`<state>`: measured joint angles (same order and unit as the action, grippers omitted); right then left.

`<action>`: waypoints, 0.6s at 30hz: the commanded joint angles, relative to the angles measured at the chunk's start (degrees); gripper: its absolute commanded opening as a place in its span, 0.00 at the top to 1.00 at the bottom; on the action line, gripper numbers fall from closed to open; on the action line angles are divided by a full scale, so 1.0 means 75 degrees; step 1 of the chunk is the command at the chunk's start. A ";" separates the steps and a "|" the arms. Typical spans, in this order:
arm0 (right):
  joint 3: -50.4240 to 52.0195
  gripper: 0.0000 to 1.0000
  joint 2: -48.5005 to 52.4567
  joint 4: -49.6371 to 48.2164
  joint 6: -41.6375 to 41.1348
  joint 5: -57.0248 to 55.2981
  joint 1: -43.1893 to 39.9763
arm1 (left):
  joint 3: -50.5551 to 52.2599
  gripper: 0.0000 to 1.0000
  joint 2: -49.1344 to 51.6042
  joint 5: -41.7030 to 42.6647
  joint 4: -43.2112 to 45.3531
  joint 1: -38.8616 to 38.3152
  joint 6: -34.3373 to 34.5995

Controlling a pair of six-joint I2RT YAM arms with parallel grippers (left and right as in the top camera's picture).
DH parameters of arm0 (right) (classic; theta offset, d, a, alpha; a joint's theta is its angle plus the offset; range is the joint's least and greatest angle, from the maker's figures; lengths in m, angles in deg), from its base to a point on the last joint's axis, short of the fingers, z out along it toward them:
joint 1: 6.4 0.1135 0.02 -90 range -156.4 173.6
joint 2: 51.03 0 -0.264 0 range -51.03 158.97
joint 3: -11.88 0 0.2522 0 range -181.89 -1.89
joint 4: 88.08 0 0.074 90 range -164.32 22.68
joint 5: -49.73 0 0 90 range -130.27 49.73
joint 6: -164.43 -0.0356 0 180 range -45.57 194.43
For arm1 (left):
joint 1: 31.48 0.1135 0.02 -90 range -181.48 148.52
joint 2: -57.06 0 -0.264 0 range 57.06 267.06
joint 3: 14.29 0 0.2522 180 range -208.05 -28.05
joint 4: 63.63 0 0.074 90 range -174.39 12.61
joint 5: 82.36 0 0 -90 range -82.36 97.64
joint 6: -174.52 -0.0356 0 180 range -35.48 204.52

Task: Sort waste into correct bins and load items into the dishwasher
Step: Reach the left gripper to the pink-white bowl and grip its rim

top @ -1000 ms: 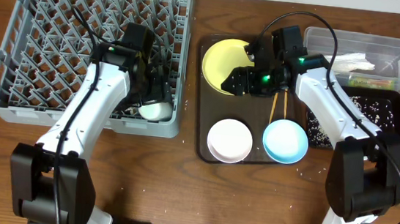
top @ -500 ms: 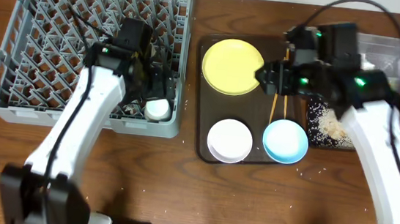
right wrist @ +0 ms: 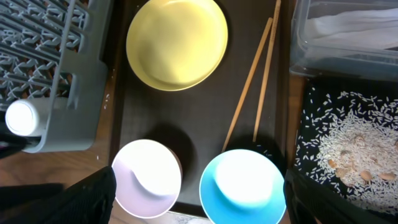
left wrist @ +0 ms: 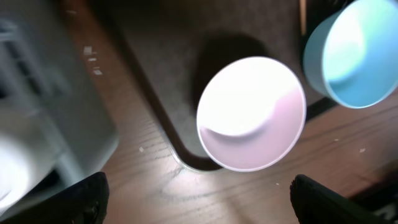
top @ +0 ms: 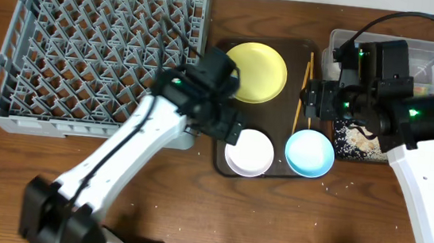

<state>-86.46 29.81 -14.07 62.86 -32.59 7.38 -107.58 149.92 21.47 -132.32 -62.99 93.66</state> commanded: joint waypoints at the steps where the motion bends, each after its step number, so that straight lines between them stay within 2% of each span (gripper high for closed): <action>1: -0.0006 0.16 0.0009 0.0015 -0.0108 -0.0166 -0.0055 | 0.0105 0.05 0.0653 0.0015 0.0315 -0.0256 -0.0245; 13: -0.0006 0.14 0.0009 0.0055 -0.0105 -0.0166 -0.0055 | 0.0105 0.06 0.2186 -0.0321 0.0988 -0.0411 -0.0187; 18: -0.0006 0.14 0.0064 0.0052 -0.0105 -0.0166 -0.0055 | 0.0105 0.14 0.2445 -0.0306 0.1061 -0.0603 -0.0187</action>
<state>-86.46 29.81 -13.75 62.73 -33.31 7.38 -107.14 167.28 19.78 -124.46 -66.44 93.05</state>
